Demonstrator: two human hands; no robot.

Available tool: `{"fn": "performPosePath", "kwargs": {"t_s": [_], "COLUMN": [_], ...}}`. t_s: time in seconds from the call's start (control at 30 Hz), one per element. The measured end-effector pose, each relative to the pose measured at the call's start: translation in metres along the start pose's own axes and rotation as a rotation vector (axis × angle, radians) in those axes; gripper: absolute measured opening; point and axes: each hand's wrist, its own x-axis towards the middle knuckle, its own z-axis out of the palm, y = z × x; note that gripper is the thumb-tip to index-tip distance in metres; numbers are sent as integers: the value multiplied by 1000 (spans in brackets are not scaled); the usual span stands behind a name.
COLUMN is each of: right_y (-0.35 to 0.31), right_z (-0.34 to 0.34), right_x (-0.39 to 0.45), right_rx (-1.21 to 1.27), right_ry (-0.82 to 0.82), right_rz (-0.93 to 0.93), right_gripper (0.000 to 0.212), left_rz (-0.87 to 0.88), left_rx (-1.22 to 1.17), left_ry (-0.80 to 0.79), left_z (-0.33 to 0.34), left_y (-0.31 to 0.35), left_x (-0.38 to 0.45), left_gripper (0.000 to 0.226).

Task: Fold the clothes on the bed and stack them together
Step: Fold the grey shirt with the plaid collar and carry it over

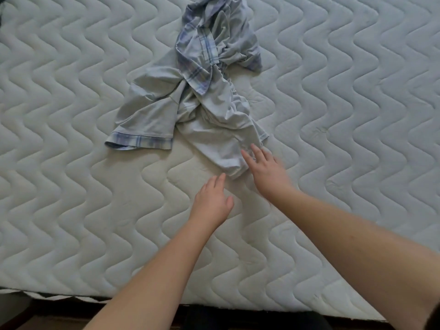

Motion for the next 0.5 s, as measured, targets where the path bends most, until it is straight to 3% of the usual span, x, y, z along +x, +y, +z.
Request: {"fn": "performPosePath", "kwargs": {"t_s": [0.27, 0.4, 0.5], "right_y": [20, 24, 21], "right_z": [5, -3, -15], "right_x": [29, 13, -16], "right_rx": [124, 352, 577], "right_ry": [229, 287, 264], "right_rz": [-47, -27, 8], "right_gripper": [19, 16, 12], "left_rz": [-135, -184, -250], "left_rx": [-269, -341, -445], "left_ry": [17, 38, 163], "left_z": [14, 14, 16], "left_y": [7, 12, 23], "left_x": [33, 39, 41], "left_gripper": [70, 75, 87]}}
